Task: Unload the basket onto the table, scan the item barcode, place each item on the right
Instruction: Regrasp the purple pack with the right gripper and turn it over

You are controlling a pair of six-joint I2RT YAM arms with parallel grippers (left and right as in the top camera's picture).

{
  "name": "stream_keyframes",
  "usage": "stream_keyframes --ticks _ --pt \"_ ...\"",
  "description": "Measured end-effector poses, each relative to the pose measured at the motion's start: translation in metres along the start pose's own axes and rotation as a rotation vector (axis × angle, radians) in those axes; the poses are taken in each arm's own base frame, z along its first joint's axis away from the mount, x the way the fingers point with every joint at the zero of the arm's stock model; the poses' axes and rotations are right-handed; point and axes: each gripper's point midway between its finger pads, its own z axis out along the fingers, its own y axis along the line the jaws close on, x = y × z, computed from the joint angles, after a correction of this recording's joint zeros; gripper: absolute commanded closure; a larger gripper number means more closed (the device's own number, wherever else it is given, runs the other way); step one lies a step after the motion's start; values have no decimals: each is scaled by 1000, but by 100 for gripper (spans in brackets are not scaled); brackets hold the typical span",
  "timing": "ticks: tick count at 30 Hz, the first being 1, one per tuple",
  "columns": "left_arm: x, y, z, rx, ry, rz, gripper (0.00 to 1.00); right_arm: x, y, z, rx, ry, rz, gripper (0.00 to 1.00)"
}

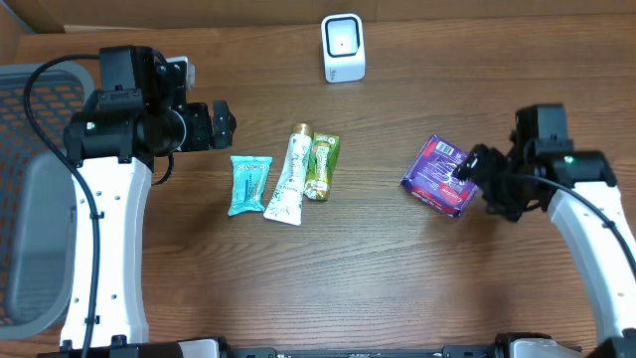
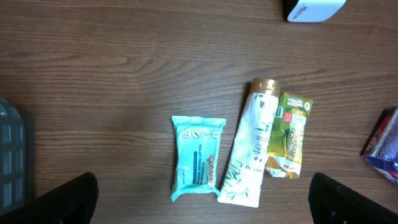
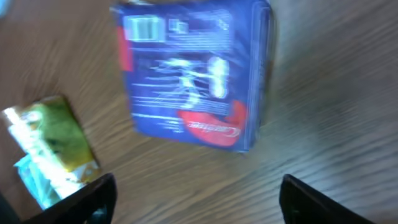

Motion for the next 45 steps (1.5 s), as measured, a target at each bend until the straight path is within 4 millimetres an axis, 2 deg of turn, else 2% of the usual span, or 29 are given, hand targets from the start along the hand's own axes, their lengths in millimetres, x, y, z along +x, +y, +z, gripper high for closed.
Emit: stream_keyframes --ticks 4,10,18,22,26,29,40,45 --pt "0 0 0 1 0 0 0 -7 -22 13 -39 8 31 10" --pt "0 0 0 0 0 0 0 -22 -33 31 -148 24 -19 5" --pt "0 0 0 0 0 0 0 -22 -28 68 -254 111 -132 6" --pt "0 0 0 0 0 0 0 -20 -30 82 -268 145 -139 12" --pt "0 0 0 0 0 0 0 -18 -30 92 -278 165 -146 14" --pt "0 0 0 0 0 0 1 -19 -21 96 -293 152 -183 20" --pt "0 0 0 0 0 0 0 -29 25 110 -341 32 -380 18" --pt "0 0 0 0 0 0 0 -33 35 110 -360 -14 -474 16"
